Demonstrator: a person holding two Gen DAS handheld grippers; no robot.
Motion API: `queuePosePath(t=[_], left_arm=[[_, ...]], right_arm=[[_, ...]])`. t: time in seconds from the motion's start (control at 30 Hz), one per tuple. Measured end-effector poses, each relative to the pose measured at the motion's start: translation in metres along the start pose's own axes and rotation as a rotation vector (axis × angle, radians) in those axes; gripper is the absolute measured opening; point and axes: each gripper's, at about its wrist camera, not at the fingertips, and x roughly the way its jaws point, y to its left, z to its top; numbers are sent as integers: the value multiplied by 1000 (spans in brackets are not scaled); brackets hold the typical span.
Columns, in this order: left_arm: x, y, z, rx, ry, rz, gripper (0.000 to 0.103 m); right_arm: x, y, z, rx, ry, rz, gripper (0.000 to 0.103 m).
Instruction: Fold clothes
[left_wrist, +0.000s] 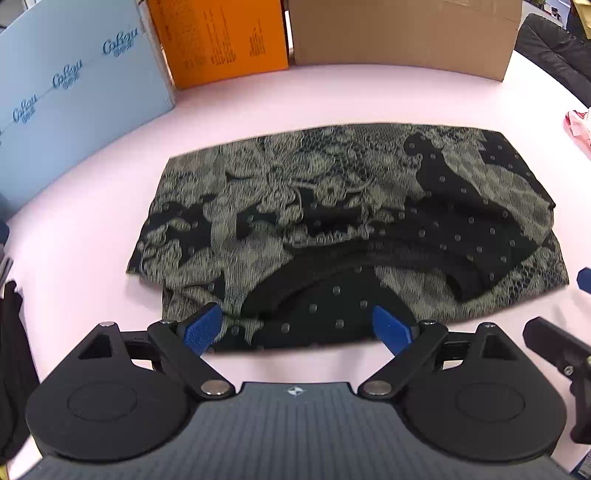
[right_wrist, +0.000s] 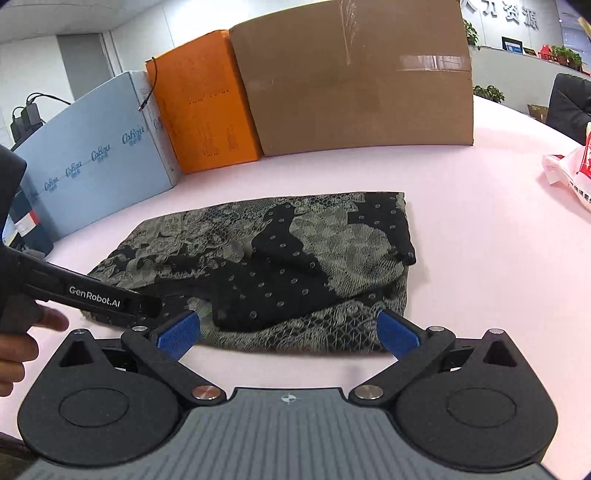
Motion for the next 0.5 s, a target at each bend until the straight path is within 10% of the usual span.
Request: queuePosePath(t=[0.5], left_arm=[[-6, 16, -31, -54, 76, 14, 88]], right_arm=[[3, 20, -18, 56, 195, 4, 103]])
